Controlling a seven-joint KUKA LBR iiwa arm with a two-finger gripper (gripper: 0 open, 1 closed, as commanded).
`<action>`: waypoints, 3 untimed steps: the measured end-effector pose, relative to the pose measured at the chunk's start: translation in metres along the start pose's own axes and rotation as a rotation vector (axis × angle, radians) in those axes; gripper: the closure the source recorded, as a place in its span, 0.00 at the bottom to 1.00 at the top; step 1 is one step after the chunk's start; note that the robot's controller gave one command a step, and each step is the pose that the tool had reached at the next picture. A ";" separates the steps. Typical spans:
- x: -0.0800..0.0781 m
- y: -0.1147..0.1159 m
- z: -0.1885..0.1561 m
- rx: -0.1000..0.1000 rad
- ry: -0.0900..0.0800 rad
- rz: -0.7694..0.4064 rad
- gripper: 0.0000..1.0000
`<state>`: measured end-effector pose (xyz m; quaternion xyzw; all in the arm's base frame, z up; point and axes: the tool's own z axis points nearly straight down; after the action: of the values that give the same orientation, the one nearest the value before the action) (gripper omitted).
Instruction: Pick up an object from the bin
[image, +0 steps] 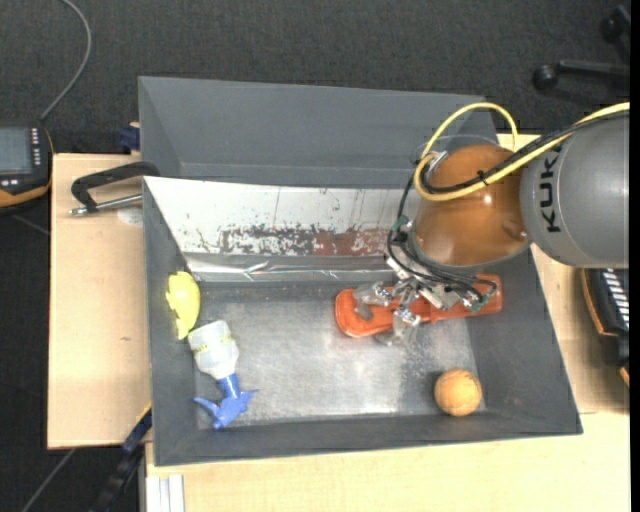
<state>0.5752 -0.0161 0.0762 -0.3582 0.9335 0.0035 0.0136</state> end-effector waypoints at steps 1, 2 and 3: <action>-0.002 -0.003 0.001 -0.002 -0.003 -0.006 1.00; -0.004 -0.008 -0.012 -0.001 -0.003 -0.001 1.00; -0.006 -0.011 -0.041 0.000 -0.006 -0.002 1.00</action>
Offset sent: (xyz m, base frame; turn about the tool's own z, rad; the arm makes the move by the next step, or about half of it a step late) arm 0.0102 -0.0066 0.0191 -0.0006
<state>0.5863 -0.0206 0.1171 -0.3591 0.9332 0.0047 0.0166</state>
